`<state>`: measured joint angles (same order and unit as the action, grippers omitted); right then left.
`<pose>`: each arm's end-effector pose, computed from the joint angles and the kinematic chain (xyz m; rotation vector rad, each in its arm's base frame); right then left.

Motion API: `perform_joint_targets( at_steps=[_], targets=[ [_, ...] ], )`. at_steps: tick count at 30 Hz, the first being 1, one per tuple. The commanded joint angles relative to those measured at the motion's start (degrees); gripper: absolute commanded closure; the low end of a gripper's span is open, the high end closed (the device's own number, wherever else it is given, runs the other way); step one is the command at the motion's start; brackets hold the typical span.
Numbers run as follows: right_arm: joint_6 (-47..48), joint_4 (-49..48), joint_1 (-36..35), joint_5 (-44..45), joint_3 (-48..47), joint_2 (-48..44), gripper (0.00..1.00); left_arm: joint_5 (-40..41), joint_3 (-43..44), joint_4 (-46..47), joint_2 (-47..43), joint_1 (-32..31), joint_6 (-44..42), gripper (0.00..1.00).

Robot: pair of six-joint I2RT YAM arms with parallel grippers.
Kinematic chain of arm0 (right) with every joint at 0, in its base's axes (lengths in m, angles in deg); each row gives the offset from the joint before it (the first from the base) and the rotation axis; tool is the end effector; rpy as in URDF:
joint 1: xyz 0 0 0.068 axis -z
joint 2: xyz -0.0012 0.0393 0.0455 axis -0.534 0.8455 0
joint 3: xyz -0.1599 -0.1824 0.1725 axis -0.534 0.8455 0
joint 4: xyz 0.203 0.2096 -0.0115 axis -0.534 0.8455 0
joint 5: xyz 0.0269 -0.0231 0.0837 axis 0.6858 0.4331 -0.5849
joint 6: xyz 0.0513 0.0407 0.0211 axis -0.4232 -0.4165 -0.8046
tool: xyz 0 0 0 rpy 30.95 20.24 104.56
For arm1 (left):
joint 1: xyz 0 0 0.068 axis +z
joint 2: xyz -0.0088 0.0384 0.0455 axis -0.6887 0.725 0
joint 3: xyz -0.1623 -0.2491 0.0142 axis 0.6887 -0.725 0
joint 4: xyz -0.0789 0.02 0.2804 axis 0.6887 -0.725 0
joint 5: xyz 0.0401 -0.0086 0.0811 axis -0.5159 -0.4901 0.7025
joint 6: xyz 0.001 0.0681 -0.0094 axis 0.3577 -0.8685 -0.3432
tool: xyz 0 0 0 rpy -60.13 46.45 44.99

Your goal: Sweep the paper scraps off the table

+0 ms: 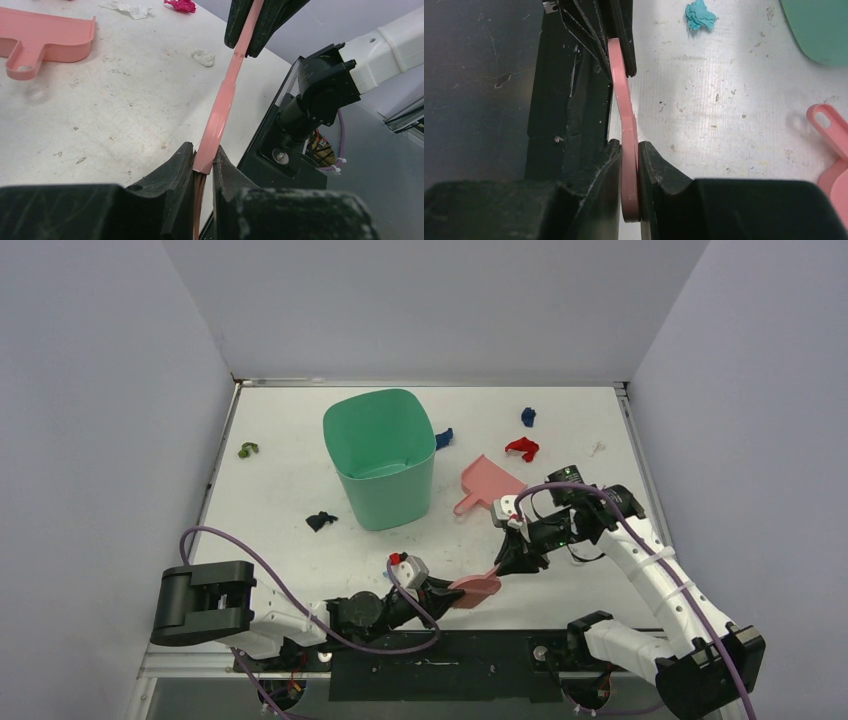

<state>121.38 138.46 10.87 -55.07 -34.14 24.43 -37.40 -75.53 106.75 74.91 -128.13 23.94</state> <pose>0.1567 0.1143 0.3070 -1.5938 1.6538 1.2224 0.0468 -0.2561 0.1776 0.5449 1.5697 -1.1348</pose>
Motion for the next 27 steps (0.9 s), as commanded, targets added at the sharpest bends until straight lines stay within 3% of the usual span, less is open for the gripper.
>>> perform_joint_targets(
  at_steps=[1,3,5,6,7,11,17,21,24,27],
  targets=[
    [-1.51,-2.14,-0.58,-0.93,0.09,-0.13,0.90,1.51,0.17,4.78,-0.69,0.40,0.17,1.00],
    [-2.04,-2.48,-0.66,-0.34,0.21,0.00,0.86,1.54,0.12,4.00,-1.30,0.40,-0.67,1.00],
    [-3.13,-3.37,-0.66,0.28,0.62,-0.14,0.69,1.36,0.22,3.33,-2.01,0.40,-1.51,1.00],
    [-3.30,-3.62,-0.72,0.42,0.81,-0.24,0.66,1.36,0.26,3.04,-2.30,0.40,-1.79,1.00],
    [-3.63,-3.90,-0.74,0.45,1.00,-0.37,0.67,1.48,0.22,2.89,-2.57,0.40,-2.07,1.00],
    [-3.99,-4.13,-0.96,0.12,0.77,-0.13,0.85,1.77,0.43,2.82,-2.54,0.48,-1.65,1.00],
    [-3.61,-3.49,-0.94,-0.25,-0.21,0.26,0.95,1.91,1.72,1.08,-1.94,0.49,-2.44,0.99],
    [-5.46,-4.32,-0.29,2.33,-2.38,1.12,0.95,4.35,4.66,-10.57,-6.38,0.45,-7.28,0.60],
    [-7.86,-4.34,2.11,6.12,-6.46,2.84,0.95,8.21,8.35,-23.76,-11.89,0.60,-11.57,0.43],
    [-8.40,-3.37,8.74,8.14,-11.01,5.56,0.95,12.00,13.20,-37.57,-15.15,2.10,-15.36,0.35]
  ],
)
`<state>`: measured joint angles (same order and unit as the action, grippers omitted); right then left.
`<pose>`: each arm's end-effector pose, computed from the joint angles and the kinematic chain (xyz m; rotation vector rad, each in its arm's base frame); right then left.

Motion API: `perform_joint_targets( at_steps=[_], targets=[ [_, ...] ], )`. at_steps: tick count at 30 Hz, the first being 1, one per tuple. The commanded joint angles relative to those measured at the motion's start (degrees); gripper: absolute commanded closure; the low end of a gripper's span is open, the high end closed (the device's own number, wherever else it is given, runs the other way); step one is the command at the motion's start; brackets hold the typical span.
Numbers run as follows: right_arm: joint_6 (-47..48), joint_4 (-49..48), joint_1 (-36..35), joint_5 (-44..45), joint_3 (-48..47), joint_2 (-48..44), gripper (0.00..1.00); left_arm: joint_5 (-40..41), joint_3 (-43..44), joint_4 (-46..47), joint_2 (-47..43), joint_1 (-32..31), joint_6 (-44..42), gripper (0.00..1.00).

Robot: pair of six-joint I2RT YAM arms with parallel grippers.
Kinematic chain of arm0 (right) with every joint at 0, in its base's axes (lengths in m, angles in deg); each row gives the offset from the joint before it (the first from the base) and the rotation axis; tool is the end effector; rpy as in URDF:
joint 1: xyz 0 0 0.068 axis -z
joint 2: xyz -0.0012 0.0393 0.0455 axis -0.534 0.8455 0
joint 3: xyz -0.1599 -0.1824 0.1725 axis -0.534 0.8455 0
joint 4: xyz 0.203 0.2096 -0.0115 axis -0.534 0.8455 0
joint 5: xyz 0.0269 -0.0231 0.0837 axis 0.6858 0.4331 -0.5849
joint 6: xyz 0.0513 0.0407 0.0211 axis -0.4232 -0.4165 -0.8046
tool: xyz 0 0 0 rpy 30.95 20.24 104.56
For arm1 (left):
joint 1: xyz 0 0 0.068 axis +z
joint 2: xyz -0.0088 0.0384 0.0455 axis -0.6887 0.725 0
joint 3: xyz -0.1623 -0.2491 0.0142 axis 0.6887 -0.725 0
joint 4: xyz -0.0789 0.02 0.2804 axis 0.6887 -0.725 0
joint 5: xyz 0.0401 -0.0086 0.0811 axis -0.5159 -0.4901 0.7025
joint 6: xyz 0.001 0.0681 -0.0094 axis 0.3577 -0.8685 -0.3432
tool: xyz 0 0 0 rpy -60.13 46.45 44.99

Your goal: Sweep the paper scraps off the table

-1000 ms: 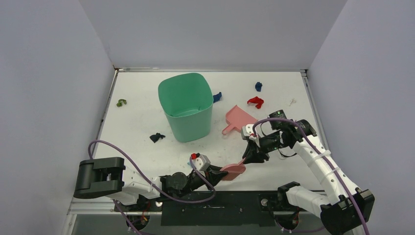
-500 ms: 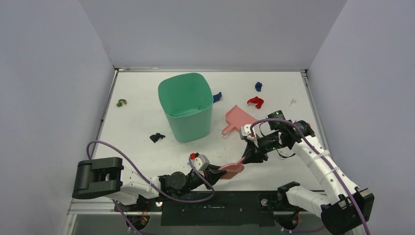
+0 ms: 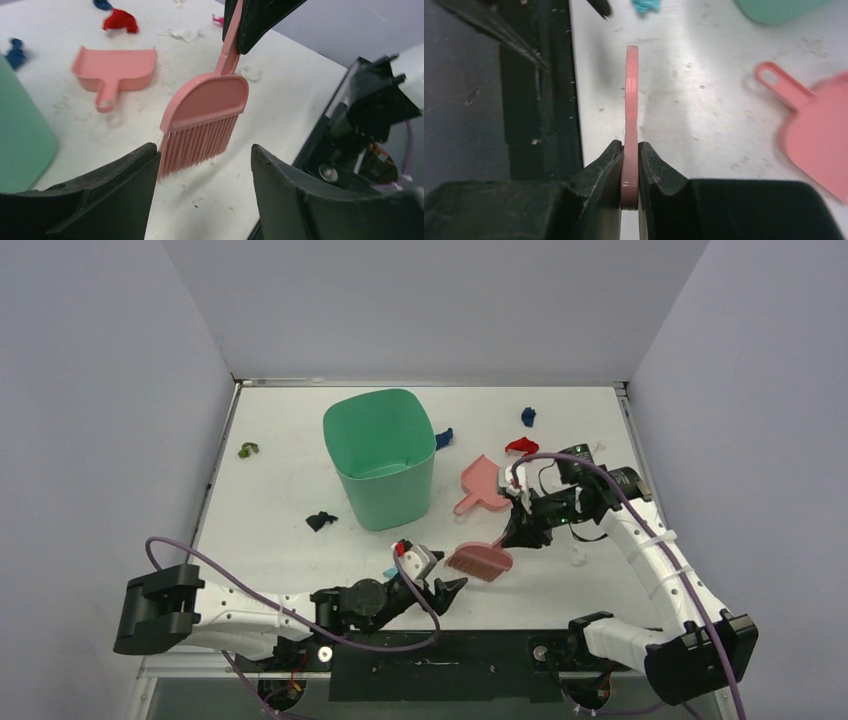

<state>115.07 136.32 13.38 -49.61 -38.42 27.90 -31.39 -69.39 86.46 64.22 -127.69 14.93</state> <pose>0.1827 0.1117 0.3162 -1.5093 1.8080 1.1169 0.0542 -0.2580 0.2144 0.6049 1.5591 -0.8904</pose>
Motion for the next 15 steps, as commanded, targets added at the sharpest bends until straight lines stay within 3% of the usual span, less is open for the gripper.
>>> perform_joint_targets(
  at_steps=[1,3,8,15],
  targets=[
    [-1.36,-0.38,8.87,2.67,-8.39,3.27,0.95,7.24,8.91,-22.14,-4.57,3.24,-6.10,0.33],
    [2.16,2.89,13.64,1.33,-11.44,5.73,0.95,6.21,13.40,-31.57,-3.98,7.94,-4.92,0.31],
    [3.79,6.21,21.21,0.39,-16.07,8.77,0.95,3.13,20.33,-37.41,1.45,11.29,-5.12,0.29],
    [-10.30,-9.39,25.37,12.14,-11.76,1.84,0.95,1.48,36.61,-45.99,16.79,14.96,-6.77,0.28]
  ],
)
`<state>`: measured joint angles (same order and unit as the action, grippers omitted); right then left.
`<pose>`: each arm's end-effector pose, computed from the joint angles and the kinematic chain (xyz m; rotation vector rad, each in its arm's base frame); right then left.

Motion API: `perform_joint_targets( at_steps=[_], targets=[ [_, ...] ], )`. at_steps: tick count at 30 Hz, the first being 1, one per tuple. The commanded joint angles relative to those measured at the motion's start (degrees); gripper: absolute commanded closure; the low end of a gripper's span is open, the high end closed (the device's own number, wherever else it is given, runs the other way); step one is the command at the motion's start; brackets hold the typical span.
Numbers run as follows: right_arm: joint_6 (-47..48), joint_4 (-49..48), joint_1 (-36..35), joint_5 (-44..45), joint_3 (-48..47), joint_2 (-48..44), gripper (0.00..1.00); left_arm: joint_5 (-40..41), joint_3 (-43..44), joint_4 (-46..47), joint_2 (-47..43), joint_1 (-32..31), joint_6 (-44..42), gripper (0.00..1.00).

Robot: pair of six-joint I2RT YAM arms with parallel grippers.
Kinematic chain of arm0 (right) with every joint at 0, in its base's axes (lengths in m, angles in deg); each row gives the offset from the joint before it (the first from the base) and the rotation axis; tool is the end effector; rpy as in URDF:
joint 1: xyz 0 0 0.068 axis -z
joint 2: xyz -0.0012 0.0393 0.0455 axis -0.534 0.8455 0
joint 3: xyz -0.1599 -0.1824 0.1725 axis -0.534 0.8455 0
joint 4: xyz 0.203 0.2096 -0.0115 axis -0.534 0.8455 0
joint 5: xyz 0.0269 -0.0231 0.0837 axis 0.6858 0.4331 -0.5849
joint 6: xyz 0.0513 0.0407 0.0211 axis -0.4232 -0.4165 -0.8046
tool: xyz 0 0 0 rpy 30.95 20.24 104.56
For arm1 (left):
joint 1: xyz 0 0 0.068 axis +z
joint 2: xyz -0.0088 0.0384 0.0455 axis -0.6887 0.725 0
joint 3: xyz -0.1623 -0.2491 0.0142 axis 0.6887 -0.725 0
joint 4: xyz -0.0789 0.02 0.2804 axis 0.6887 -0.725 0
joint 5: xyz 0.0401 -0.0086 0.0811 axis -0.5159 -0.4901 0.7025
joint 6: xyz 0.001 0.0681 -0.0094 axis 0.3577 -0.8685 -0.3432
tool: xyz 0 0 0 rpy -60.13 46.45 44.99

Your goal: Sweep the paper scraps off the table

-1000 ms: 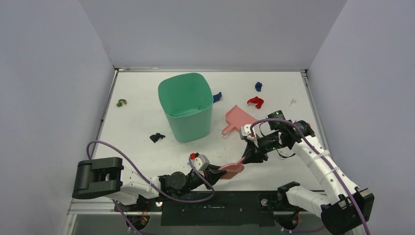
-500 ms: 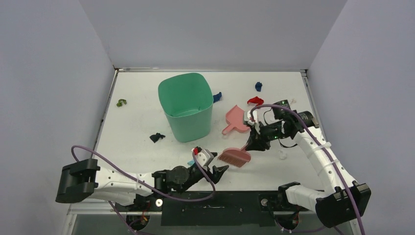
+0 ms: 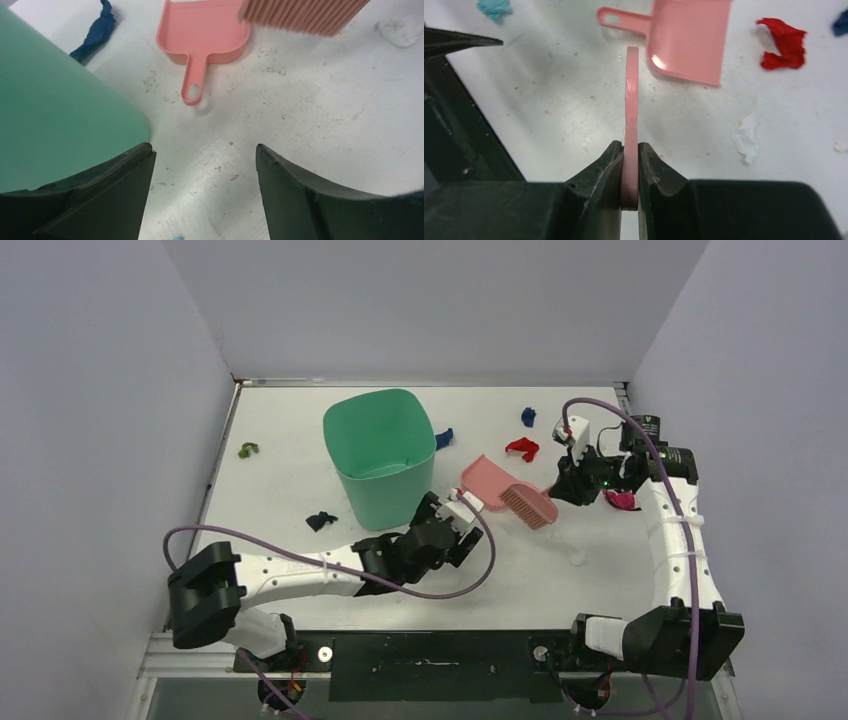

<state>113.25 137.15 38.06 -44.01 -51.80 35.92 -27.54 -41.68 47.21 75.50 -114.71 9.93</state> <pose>0.2542 0.0178 0.3560 -1.0473 2.0422 0.7602 0.1389 -0.3119 0.2576 0.6851 1.8141 -0.3337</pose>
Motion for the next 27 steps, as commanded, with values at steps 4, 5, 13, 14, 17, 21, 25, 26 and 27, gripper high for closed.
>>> perform_joint_targets(
  at_steps=[4,5,13,14,17,21,25,26,27],
  targets=[
    [-13.58,-16.37,1.15,14.03,5.36,-10.71,0.95,-10.56,18.94,-12.93,15.73,7.28,-1.32,0.26],
    [-14.18,-17.02,1.35,14.96,6.30,-11.63,0.95,-10.48,21.22,-13.52,17.84,8.04,-1.33,0.25],
    [-14.28,-16.40,2.52,17.09,10.77,-15.59,0.95,-13.44,33.08,-15.92,29.95,11.46,-4.04,0.26],
    [-14.26,-16.41,2.63,17.32,11.00,-15.88,0.95,-13.04,33.89,-16.04,30.97,11.63,-4.40,0.26],
    [-14.31,-16.50,3.12,17.43,11.71,-16.32,0.95,-14.39,35.74,-16.92,33.77,12.40,-4.59,0.26],
    [-14.16,-16.57,3.35,17.13,12.13,-16.63,0.95,-15.84,35.78,-17.99,36.17,13.09,-3.90,0.29],
    [-14.01,-16.87,3.47,16.46,12.57,-16.98,0.95,-15.84,33.68,-17.32,36.90,13.64,-3.72,0.33],
    [-14.07,-16.94,3.46,16.23,12.77,-16.95,0.95,-15.99,33.33,-17.04,37.06,13.88,-3.71,0.35],
    [-14.10,-16.98,3.46,15.84,12.88,-16.92,0.95,-16.09,32.91,-16.60,37.08,13.98,-3.77,0.36]
  ],
)
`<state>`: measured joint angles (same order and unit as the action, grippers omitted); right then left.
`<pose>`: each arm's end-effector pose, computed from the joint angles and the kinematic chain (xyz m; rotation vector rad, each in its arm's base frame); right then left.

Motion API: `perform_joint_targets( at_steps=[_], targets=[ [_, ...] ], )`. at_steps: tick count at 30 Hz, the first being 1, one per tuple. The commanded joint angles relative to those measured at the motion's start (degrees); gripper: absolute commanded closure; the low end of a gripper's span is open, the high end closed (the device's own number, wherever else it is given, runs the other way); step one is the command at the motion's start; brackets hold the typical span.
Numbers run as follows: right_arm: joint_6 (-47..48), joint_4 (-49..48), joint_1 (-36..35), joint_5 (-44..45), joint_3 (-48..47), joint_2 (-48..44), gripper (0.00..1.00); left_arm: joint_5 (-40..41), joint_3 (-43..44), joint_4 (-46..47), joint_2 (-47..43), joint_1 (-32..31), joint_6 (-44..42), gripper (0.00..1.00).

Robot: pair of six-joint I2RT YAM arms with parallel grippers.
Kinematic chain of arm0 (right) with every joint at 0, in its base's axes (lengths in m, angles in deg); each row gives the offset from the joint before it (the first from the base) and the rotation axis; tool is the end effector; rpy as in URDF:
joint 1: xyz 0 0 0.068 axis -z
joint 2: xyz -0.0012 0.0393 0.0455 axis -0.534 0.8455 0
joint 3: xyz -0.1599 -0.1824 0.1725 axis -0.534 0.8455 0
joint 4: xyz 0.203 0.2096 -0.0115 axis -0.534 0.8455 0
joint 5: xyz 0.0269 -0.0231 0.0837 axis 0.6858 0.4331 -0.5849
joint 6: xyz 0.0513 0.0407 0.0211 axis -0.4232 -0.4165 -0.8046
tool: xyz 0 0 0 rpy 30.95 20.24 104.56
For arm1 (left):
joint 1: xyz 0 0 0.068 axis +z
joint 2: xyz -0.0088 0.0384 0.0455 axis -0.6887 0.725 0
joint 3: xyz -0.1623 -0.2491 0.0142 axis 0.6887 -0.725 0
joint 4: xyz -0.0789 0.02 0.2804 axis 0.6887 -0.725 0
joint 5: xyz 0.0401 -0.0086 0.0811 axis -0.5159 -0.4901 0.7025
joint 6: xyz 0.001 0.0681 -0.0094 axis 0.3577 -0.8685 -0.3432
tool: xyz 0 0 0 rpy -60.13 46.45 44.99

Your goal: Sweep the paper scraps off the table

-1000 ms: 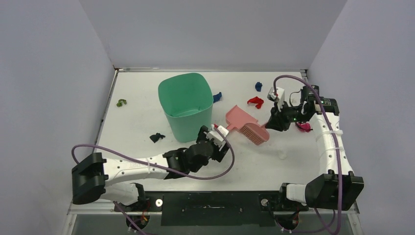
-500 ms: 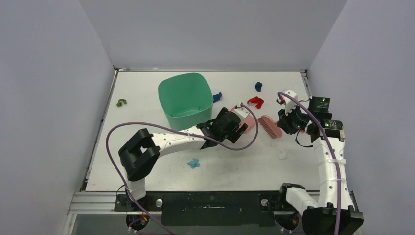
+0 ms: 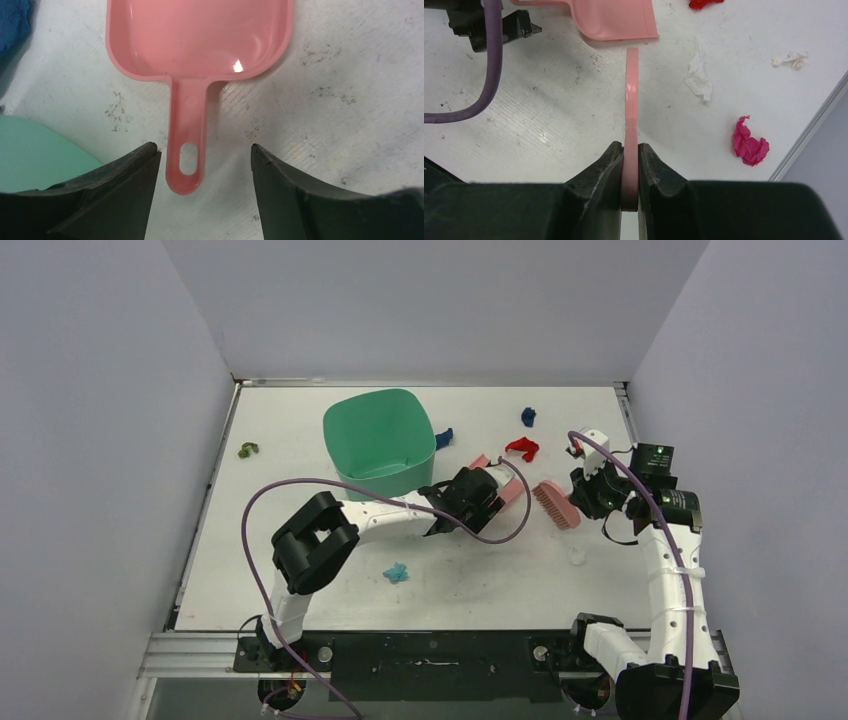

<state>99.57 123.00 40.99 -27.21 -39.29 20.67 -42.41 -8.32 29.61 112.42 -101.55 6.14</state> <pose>0.2147 -0.0011 0.3446 -0.7683 2.1464 0.3440 0.2774 -0.4104 0.1788 0.9124 2.1348 -0.1575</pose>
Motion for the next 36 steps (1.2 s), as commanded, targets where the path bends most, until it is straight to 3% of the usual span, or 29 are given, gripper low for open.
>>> perform_joint_targets(
  at_steps=[1,9,15,22,28,36],
  targets=[
    [-0.51,-2.84,0.53,-1.24,0.55,-1.54,0.95,-1.50,-0.84,1.40,0.25,0.95,-0.13,0.37],
    [-0.96,-3.56,0.57,-1.86,1.70,-1.53,0.95,-3.73,-2.72,4.44,0.40,1.33,-0.97,0.51],
    [-0.96,-3.23,0.66,-1.13,1.58,-1.74,0.95,-2.98,-0.54,3.04,2.02,1.34,0.00,0.73],
    [-1.20,-3.15,0.61,0.61,0.26,-2.63,0.95,-1.89,-6.88,5.40,-5.17,-0.61,0.37,0.91],
    [-3.56,-4.35,0.63,1.89,-1.01,-3.10,0.95,0.94,-11.99,1.23,-14.46,-4.90,2.23,0.99],
    [-5.87,-8.14,0.69,9.03,-6.23,-5.60,0.95,6.26,-17.69,-11.48,-30.22,-13.13,7.36,1.00]
  ],
)
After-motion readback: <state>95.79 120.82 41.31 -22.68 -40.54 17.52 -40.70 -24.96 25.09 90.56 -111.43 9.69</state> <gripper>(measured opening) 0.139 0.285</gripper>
